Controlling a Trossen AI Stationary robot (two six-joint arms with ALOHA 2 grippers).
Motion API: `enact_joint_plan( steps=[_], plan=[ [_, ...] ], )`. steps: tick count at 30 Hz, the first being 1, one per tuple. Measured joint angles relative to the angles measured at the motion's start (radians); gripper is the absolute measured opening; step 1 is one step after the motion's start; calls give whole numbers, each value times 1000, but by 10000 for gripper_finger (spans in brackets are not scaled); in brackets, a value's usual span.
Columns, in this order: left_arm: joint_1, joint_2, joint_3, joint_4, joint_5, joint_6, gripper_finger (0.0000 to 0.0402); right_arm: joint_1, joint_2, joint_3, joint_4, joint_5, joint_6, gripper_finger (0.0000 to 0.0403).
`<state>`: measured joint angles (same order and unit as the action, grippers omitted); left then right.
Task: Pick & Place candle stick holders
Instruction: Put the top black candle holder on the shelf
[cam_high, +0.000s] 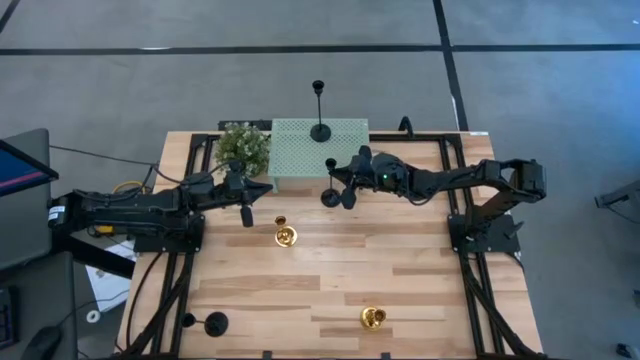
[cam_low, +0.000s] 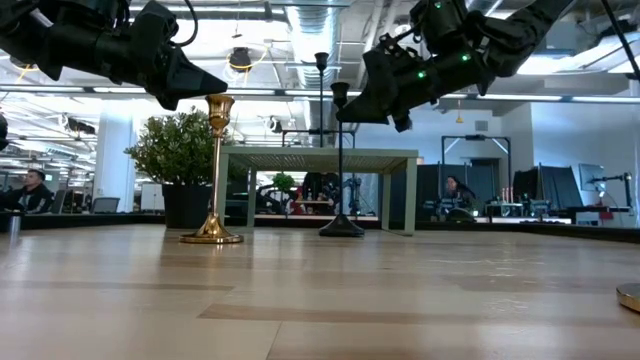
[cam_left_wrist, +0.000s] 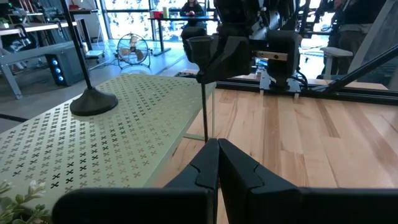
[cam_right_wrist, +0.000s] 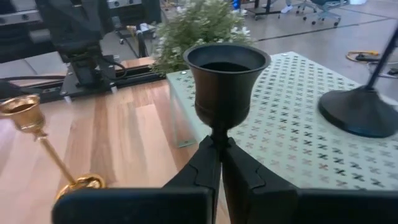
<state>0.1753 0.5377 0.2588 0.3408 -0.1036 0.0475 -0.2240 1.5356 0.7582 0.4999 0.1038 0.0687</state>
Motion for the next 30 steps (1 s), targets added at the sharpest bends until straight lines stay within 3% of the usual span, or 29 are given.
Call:
enact_joint_plan(
  steps=[11,30],
  plan=[
    [0,0,0,0,0,0,8,20,-5,3,-43,-73,0,14],
    [0,0,0,0,0,0,8,6,9,-1,-16,-81,0,155]
  ],
)
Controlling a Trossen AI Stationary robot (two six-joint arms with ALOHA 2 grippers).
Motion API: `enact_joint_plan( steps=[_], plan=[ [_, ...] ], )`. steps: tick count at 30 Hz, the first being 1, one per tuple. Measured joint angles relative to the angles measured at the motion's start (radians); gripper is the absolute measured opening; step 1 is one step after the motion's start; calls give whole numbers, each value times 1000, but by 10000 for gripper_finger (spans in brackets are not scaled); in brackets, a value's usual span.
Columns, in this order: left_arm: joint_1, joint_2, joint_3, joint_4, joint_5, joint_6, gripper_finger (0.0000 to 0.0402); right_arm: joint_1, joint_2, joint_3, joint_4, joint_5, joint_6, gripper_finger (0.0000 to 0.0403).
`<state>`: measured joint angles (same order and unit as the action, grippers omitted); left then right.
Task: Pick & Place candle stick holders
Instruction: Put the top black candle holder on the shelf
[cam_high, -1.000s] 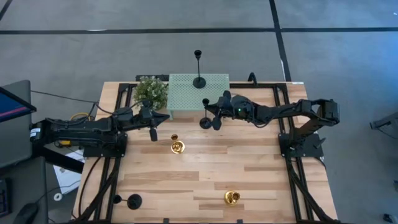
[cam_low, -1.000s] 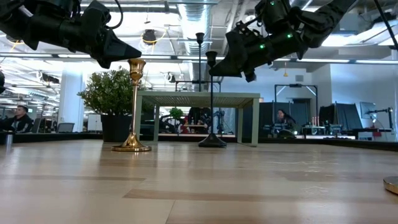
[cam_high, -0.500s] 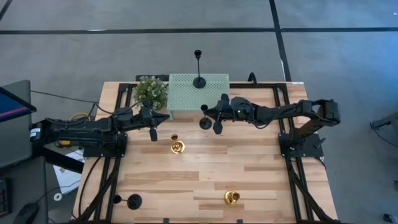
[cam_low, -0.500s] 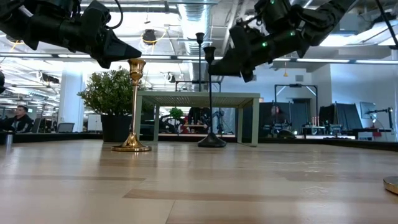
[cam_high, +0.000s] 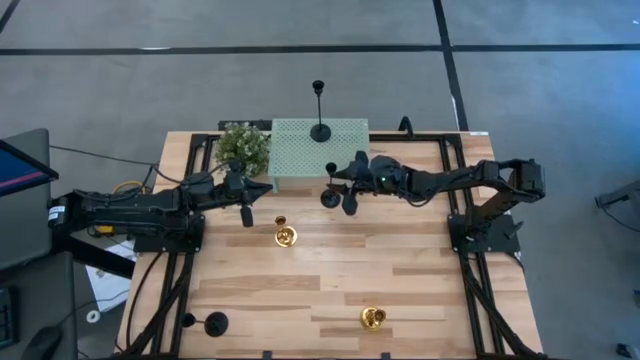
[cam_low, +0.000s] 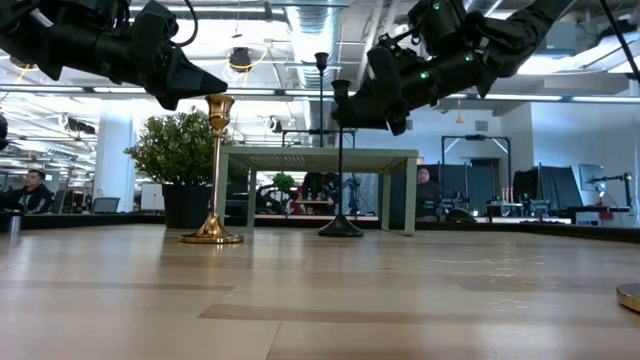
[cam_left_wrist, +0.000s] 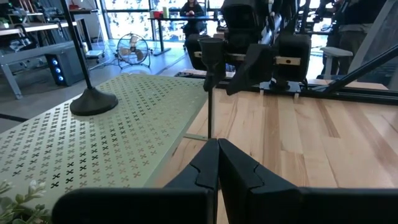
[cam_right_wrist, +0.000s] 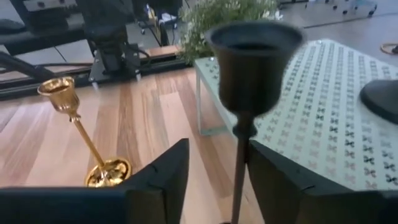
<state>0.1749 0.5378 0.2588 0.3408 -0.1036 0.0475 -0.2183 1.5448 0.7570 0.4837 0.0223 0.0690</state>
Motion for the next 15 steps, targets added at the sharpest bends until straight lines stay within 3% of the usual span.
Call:
enact_joint_plan(
  steps=[6,15],
  plan=[
    [0,0,0,0,0,0,8,-3,0,0,42,1,-23,172],
    [0,0,0,0,0,0,8,-21,0,0,48,1,-23,148]
  ],
)
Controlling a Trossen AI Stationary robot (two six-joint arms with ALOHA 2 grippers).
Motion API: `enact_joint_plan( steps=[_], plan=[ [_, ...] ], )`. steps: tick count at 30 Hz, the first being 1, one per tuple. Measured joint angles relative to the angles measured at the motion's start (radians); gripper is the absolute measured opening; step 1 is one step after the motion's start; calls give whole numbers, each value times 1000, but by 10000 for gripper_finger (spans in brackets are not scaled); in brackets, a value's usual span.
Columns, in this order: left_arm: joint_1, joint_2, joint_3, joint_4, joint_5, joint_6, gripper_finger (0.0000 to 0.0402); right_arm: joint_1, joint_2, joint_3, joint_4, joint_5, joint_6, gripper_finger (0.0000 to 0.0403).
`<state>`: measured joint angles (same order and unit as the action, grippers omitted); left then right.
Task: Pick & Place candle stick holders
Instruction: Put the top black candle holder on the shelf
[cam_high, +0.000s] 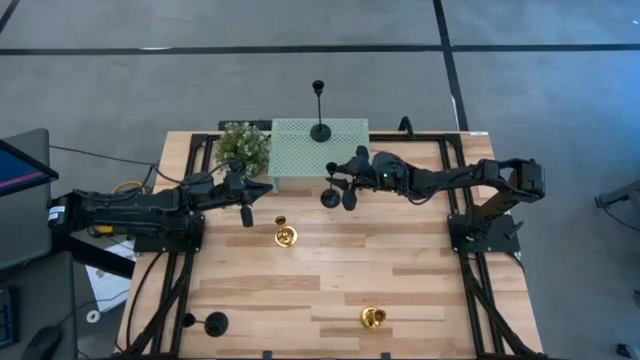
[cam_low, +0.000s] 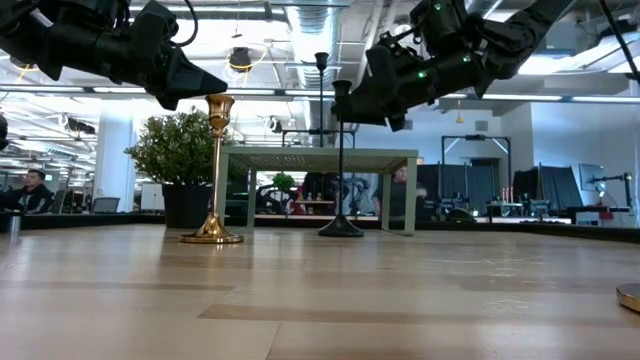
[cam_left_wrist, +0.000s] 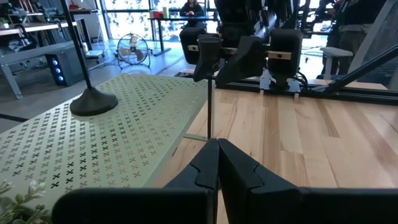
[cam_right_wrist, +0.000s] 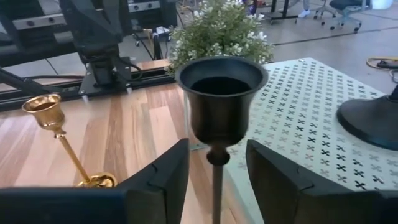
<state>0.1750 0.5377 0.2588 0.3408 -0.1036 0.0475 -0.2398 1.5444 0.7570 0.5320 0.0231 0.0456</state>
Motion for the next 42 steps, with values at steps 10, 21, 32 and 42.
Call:
enact_joint_plan(
  steps=[10,21,32,42],
  plan=[
    [0,0,0,0,0,0,8,-5,108,38,54,-24,13,135],
    [0,0,0,0,0,0,8,-5,88,67,-23,-23,5,93],
    [0,0,0,0,0,0,8,-6,72,67,-60,-19,-12,8],
    [0,0,0,0,0,0,8,36,-111,66,-207,-45,16,4]
  ],
)
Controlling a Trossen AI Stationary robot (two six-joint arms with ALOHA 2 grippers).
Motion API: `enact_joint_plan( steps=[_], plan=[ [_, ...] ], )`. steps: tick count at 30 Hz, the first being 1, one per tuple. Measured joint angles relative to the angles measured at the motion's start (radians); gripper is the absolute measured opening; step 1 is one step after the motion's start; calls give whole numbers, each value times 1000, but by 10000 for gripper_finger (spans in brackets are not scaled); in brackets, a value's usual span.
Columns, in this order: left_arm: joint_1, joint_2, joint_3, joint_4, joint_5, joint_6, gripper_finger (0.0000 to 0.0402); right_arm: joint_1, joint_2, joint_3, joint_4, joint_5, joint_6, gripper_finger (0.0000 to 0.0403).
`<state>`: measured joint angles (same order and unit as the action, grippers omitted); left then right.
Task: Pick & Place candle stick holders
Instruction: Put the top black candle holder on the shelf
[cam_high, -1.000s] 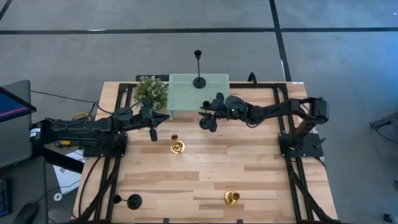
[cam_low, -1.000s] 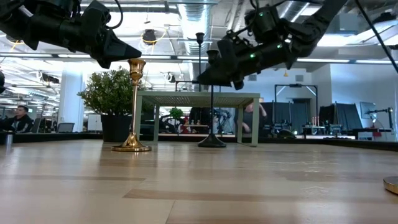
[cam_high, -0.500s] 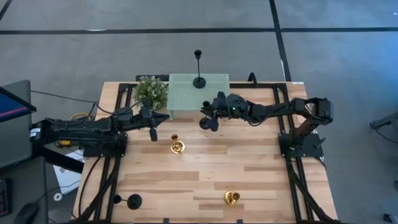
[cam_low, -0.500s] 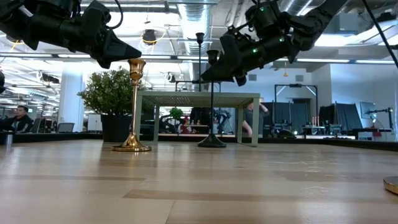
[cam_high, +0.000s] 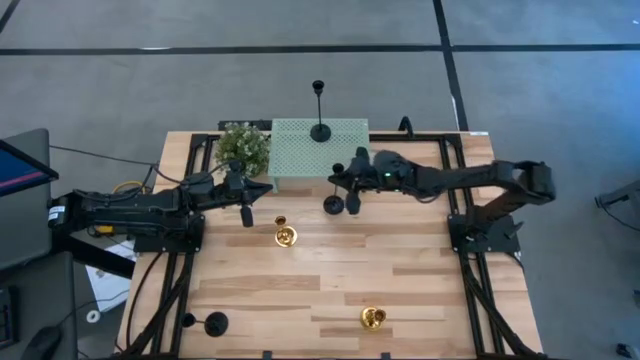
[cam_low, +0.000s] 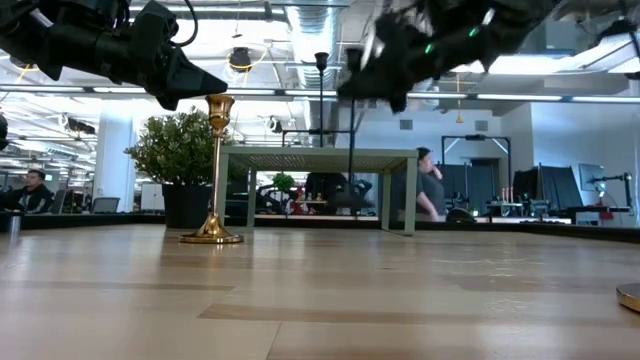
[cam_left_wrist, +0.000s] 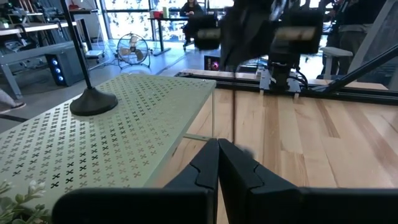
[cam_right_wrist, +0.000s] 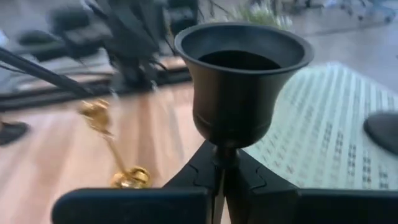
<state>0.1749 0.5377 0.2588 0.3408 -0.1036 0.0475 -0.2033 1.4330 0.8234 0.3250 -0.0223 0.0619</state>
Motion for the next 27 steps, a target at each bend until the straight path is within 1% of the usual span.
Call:
enact_joint_plan(
  steps=[2,5,9,13,16,19,24,27],
  plan=[
    [0,0,0,0,0,0,8,2,-70,13,-48,-22,18,3],
    [0,0,0,0,0,0,8,1,-163,68,-175,-57,33,3],
    [0,0,0,0,0,0,8,0,-229,162,-323,-62,-15,2],
    [0,0,0,0,0,0,8,-40,-238,258,-406,-59,-114,1],
    [0,0,0,0,0,0,8,-105,-224,310,-424,-56,-154,1],
    [0,0,0,0,0,0,8,-192,-202,328,-465,-57,-170,1],
    [0,0,0,0,0,0,8,-331,-156,331,-455,-149,-169,1],
    [0,0,0,0,0,0,8,-381,-125,332,-429,-171,-169,0]
  ],
)
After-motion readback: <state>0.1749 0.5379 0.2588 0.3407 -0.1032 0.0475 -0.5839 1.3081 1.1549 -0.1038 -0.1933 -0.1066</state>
